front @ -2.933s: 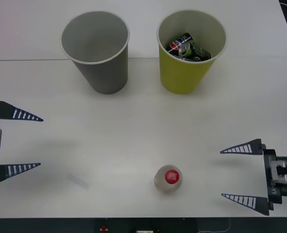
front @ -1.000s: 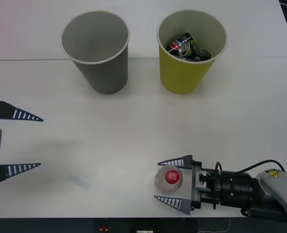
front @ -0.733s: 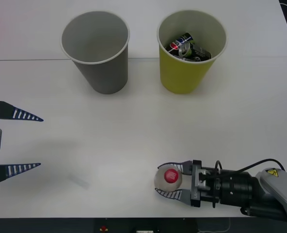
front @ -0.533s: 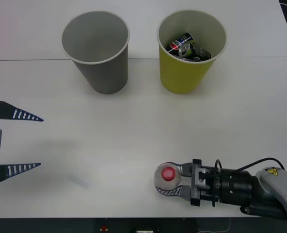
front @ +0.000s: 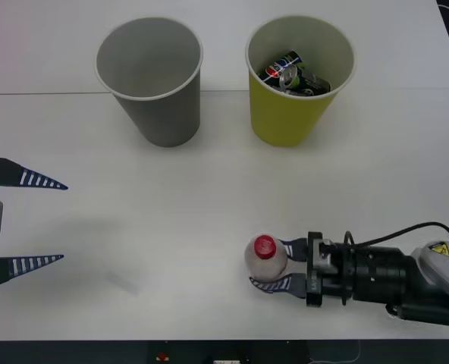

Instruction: Put the can into the green bin and the plastic bottle into the gray bin

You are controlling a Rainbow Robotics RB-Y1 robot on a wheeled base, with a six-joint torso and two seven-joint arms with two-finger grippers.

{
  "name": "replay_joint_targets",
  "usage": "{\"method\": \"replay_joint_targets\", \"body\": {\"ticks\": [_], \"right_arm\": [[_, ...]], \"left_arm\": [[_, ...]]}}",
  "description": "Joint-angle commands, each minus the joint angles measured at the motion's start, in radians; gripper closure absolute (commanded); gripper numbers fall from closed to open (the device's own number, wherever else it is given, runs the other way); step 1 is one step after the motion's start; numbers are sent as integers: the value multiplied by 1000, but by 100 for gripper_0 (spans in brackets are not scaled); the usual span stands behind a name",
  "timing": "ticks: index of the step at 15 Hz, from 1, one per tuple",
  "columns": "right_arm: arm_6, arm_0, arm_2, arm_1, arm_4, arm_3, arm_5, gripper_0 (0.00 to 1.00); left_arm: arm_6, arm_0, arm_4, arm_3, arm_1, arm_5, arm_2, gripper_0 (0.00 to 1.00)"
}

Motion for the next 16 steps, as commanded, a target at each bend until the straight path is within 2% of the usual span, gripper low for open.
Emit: {"method": "replay_joint_targets", "body": {"ticks": [1, 3, 6, 9, 11, 16], "right_arm": [[-165, 0, -13, -73, 2, -105, 24, 100], [-263, 0, -29, -111, 2, -163, 38, 100], [-450, 11, -91, -152, 82, -284, 70, 100], [-674, 40, -118, -214, 140, -440, 196, 100], [-827, 43, -147, -237, 181, -519, 226, 100], [-1260, 41, -266, -241, 393, -691, 220, 100]], "left_arm": [[0, 0, 0, 0, 0, 0, 0, 0], [0, 0, 0, 0, 0, 0, 0, 0], [0, 0, 0, 0, 0, 0, 0, 0], [0, 0, 0, 0, 0, 0, 0, 0], [0, 0, 0, 0, 0, 0, 0, 0], [0, 0, 0, 0, 0, 0, 0, 0]]}}
